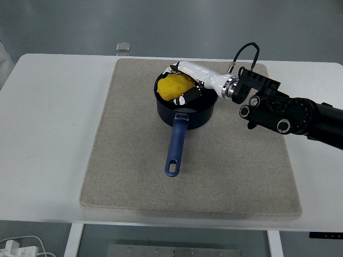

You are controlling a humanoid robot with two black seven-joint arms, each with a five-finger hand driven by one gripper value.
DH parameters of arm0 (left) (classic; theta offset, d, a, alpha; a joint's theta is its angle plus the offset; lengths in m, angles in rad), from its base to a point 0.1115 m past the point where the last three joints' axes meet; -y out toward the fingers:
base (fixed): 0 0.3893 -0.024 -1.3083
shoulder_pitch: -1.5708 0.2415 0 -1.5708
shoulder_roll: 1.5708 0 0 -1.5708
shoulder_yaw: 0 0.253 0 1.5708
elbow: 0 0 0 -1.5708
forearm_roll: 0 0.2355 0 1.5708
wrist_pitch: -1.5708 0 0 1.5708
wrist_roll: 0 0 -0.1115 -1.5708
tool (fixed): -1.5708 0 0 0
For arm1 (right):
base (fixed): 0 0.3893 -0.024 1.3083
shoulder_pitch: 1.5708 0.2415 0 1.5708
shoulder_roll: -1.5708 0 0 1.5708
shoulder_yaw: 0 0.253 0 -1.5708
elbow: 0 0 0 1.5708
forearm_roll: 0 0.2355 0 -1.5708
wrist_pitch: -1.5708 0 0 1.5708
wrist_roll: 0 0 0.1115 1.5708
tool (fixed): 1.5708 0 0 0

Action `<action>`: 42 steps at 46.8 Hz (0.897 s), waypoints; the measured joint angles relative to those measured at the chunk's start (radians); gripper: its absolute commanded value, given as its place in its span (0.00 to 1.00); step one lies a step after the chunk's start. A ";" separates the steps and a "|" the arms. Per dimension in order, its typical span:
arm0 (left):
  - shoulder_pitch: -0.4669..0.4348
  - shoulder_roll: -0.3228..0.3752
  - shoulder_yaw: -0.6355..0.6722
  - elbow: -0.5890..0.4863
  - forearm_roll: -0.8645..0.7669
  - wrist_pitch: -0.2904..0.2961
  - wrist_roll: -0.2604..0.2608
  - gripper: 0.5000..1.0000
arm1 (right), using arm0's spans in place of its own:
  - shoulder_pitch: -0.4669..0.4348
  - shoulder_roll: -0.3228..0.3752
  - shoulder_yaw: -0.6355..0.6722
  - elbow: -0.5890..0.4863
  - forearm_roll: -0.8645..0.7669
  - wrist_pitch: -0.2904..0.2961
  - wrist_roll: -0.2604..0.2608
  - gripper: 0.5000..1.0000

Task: Put the potato in the blue pot

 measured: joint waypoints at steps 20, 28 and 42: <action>0.000 0.000 0.000 0.000 -0.001 0.000 0.000 1.00 | -0.004 -0.007 -0.002 -0.006 0.000 0.000 0.000 0.91; 0.000 0.000 0.000 0.000 -0.001 0.000 0.000 1.00 | -0.002 -0.016 -0.001 -0.006 0.001 -0.001 0.000 0.91; 0.000 0.000 0.000 0.000 -0.001 0.000 0.000 1.00 | 0.007 -0.054 0.063 -0.005 0.015 -0.027 -0.006 0.91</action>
